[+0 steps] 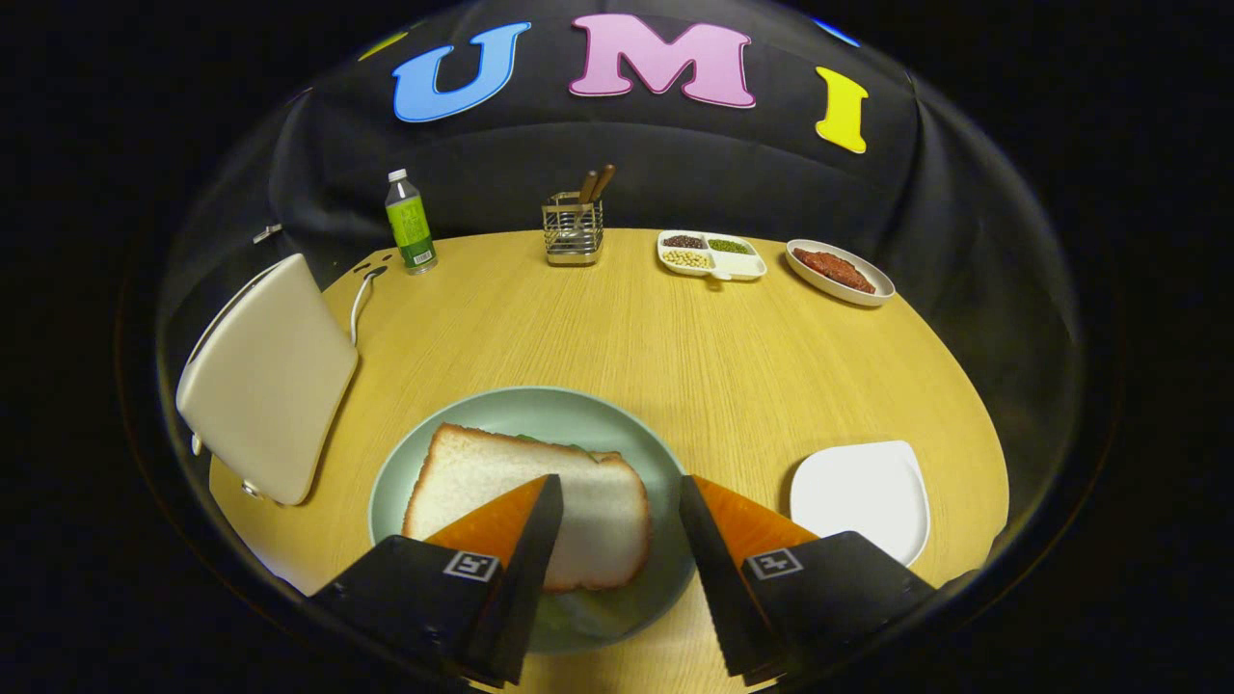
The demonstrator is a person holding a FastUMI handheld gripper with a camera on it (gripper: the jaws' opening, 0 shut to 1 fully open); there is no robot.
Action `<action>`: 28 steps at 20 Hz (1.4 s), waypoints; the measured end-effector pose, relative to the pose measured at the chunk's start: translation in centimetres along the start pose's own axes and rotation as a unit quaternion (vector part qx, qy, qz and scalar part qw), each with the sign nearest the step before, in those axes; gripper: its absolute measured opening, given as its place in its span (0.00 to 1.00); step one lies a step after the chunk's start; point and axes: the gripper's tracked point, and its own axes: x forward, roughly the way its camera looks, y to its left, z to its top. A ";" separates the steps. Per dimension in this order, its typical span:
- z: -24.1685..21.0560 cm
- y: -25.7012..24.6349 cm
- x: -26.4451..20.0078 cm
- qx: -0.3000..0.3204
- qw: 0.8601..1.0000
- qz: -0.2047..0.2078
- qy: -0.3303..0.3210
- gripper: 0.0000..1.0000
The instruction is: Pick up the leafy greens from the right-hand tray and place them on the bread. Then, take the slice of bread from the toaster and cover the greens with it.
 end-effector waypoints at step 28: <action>22.6 -0.5 -22.0 -0.067 0.967 0.074 -0.234 0.98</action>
